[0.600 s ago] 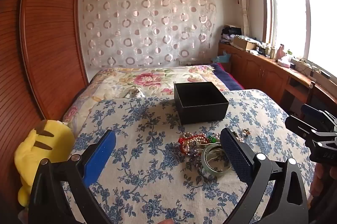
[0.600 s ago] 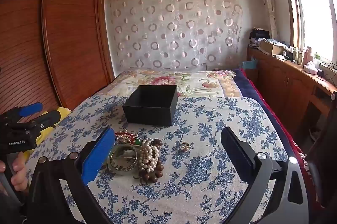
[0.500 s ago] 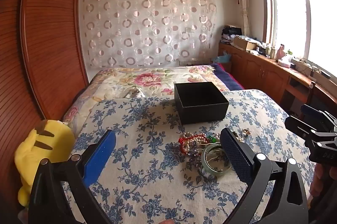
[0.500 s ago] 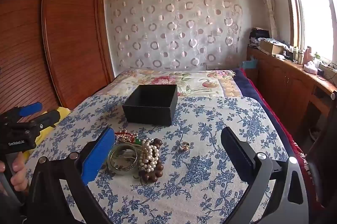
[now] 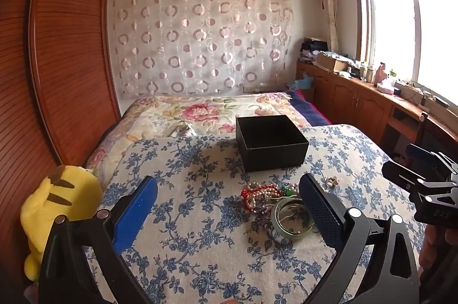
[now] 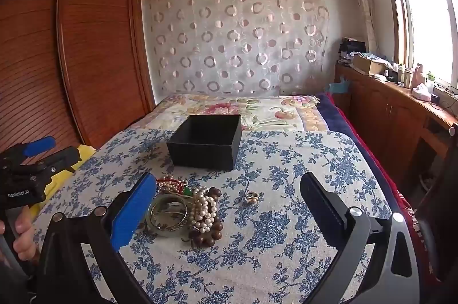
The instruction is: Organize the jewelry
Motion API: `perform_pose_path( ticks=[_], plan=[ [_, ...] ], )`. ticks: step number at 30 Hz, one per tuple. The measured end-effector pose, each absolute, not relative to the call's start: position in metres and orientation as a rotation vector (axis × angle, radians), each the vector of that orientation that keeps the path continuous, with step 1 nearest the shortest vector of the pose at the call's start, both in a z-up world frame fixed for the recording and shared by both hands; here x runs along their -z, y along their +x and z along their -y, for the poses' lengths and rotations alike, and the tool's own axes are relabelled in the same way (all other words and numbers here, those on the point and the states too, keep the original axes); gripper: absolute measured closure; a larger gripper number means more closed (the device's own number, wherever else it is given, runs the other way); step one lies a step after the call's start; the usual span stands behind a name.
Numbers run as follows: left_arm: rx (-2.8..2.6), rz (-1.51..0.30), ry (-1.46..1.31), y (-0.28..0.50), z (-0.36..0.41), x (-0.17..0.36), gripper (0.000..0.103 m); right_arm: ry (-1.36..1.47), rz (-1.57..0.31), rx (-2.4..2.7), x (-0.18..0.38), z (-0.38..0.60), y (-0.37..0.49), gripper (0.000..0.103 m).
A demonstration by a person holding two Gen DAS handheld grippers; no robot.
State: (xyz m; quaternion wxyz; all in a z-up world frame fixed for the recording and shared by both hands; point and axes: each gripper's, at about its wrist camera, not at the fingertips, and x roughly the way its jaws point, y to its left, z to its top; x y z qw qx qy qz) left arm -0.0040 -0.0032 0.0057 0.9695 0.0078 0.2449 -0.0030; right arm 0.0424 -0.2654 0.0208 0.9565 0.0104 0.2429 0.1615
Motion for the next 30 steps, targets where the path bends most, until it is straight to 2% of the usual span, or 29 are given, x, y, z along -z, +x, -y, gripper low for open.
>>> perform_pose_path(
  ticks=[30],
  plan=[
    [0.007, -0.488, 0.016, -0.0091, 0.0033, -0.0096, 0.007, 0.022, -0.491, -0.329, -0.0235, 0.2654, 0.0421, 0.002]
  ],
)
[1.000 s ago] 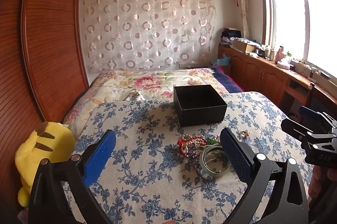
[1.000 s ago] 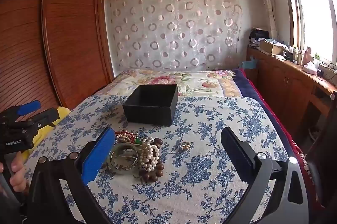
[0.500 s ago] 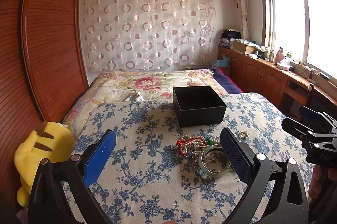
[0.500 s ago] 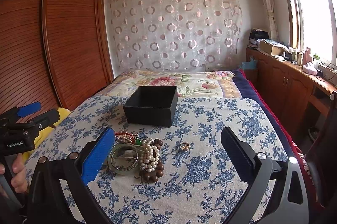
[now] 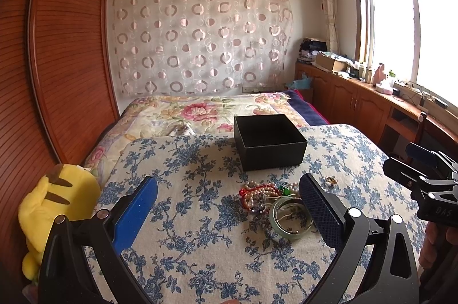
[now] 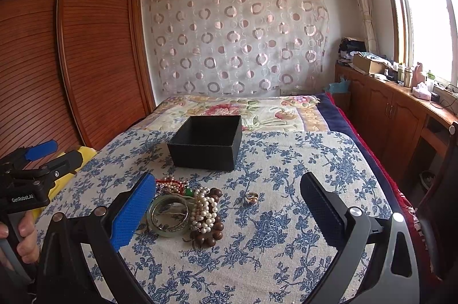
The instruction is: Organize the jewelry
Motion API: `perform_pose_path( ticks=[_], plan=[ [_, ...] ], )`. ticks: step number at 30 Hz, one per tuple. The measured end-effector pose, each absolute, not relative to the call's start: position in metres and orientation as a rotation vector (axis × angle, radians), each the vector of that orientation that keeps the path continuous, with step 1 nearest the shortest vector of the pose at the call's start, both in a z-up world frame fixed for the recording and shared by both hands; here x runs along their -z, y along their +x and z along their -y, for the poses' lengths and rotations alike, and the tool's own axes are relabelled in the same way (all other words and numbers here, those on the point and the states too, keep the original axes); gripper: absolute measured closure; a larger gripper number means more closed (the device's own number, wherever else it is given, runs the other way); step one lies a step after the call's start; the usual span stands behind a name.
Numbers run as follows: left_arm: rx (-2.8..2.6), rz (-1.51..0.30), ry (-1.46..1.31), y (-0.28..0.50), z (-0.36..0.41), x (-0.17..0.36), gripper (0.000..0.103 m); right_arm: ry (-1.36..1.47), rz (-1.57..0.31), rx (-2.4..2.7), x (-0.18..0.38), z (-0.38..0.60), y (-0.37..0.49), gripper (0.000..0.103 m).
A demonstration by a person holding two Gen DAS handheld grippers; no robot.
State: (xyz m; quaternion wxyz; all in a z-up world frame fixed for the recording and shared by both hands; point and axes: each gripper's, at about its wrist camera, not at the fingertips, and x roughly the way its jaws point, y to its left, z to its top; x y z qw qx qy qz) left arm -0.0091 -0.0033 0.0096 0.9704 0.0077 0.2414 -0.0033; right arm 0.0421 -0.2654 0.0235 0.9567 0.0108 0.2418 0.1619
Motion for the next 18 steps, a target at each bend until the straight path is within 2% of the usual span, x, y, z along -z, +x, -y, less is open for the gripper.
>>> perform_pose_path(
  ticks=[18],
  plan=[
    [0.016, -0.487, 0.015, -0.0083, 0.0071, -0.0059, 0.007, 0.023, -0.488, -0.329, -0.0238, 0.2657, 0.0421, 0.002]
  ],
)
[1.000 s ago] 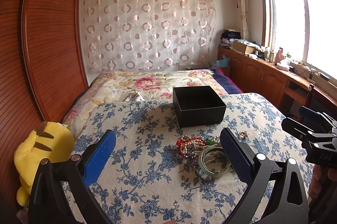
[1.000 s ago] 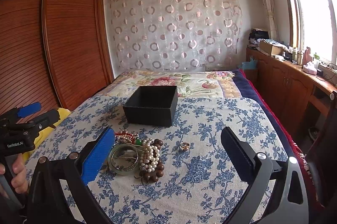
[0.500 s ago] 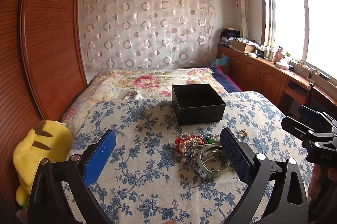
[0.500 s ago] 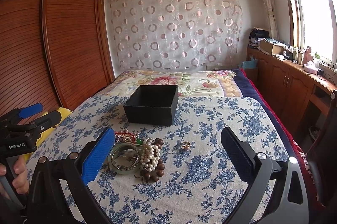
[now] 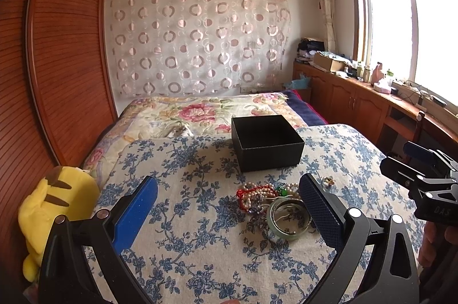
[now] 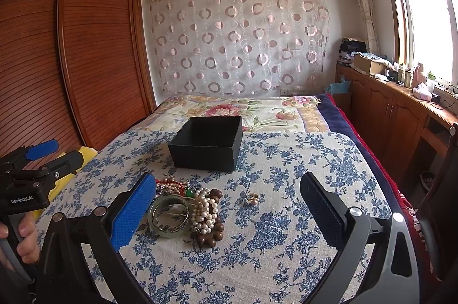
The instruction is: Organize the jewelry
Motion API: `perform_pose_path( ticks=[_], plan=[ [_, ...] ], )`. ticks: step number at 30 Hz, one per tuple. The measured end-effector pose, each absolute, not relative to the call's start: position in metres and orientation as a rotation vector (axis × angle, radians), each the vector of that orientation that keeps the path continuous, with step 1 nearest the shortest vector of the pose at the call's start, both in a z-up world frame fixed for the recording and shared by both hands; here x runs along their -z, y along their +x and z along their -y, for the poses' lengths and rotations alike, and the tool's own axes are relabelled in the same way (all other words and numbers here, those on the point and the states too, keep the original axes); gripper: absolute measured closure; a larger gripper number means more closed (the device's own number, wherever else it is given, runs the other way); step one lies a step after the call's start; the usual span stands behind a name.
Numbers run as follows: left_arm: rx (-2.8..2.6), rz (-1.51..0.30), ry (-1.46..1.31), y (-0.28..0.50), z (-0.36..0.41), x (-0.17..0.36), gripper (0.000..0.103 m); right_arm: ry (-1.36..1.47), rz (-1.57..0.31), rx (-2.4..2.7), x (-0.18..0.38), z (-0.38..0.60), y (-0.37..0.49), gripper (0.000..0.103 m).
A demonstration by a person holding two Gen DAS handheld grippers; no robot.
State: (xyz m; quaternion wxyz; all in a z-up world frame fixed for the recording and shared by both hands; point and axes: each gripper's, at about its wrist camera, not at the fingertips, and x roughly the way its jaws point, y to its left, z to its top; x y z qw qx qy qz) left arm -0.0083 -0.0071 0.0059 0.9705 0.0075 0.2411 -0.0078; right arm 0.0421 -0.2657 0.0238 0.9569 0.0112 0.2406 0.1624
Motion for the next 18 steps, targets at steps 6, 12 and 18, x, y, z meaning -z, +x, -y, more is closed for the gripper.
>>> perform_pose_path(
  ticks=[6, 12, 18],
  plan=[
    [0.017, -0.487, 0.014, -0.0081, 0.0068, -0.0059, 0.007, 0.024, -0.485, -0.336, -0.0250, 0.2645, 0.0408, 0.002],
    [0.016, -0.488, 0.015, -0.0083, 0.0078, -0.0055, 0.007, 0.022, -0.484, -0.335, -0.0249, 0.2644, 0.0407, 0.002],
    [0.015, -0.499, 0.013, -0.0069, 0.0073, -0.0030, 0.007, 0.023, -0.487, -0.338, -0.0248, 0.2616, 0.0392, 0.002]
  ],
)
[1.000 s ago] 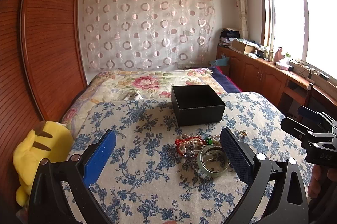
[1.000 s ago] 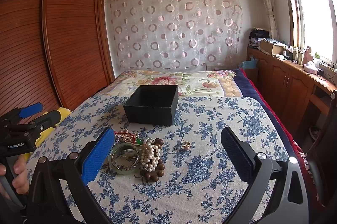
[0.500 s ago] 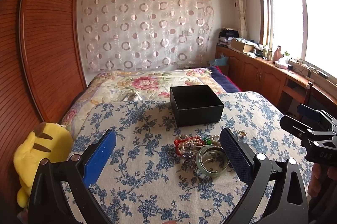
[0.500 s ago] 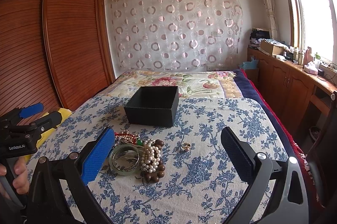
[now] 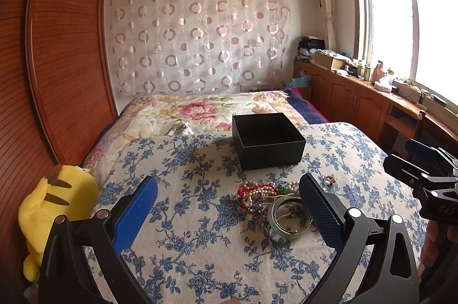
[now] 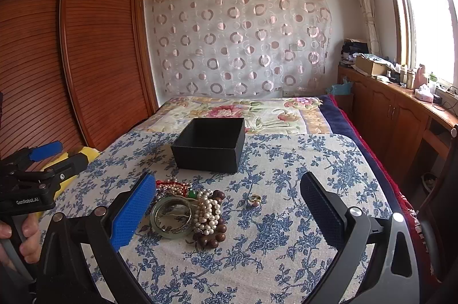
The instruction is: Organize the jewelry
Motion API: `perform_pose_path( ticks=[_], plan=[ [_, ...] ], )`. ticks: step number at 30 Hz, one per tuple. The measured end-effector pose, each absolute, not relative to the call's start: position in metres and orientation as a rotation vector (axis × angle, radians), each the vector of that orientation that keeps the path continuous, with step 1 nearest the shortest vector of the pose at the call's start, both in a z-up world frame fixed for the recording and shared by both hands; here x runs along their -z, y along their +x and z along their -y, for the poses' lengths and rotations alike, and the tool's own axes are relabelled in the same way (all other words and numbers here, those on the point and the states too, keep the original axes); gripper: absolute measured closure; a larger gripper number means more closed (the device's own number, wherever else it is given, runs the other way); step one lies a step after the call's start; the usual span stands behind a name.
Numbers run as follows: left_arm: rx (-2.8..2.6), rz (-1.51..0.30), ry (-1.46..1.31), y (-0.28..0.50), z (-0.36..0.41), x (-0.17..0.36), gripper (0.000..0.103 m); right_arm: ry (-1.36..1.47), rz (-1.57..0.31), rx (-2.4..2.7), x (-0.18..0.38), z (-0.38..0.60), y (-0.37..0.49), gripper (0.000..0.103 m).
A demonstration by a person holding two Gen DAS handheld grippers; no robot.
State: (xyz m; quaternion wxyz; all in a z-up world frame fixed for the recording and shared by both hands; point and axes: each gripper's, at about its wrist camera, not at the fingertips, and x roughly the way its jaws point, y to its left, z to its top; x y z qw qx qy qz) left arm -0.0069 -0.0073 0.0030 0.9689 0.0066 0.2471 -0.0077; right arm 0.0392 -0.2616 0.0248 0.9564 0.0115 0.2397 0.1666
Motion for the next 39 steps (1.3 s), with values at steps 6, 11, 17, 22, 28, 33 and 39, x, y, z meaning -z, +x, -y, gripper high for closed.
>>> perform_pose_path(
  ticks=[6, 11, 17, 22, 28, 33, 39],
  plan=[
    [0.018, -0.526, 0.009, 0.000, 0.002, 0.008, 0.007, 0.015, -0.502, -0.372, -0.024, 0.250, 0.044, 0.002],
    [0.013, -0.557, 0.002, 0.005, -0.005, 0.020, 0.008, 0.008, -0.518, -0.404, -0.016, 0.250, 0.048, 0.002],
    [0.023, -0.584, -0.005, 0.007, -0.011, 0.028, 0.007, -0.017, -0.572, -0.485, -0.005, 0.242, 0.057, 0.021],
    [0.051, -0.620, -0.007, 0.009, -0.015, 0.038, 0.008, -0.061, -0.660, -0.555, 0.013, 0.226, 0.067, 0.045],
    [0.081, -0.673, -0.001, 0.013, -0.016, 0.053, 0.007, -0.136, -0.726, -0.610, 0.028, 0.202, 0.076, 0.067],
    [0.096, -0.704, 0.002, 0.018, -0.018, 0.064, 0.008, -0.167, -0.786, -0.662, 0.037, 0.191, 0.092, 0.082],
    [0.117, -0.742, 0.004, 0.022, -0.017, 0.074, 0.008, -0.252, -0.822, -0.671, 0.044, 0.178, 0.111, 0.086]
  ],
)
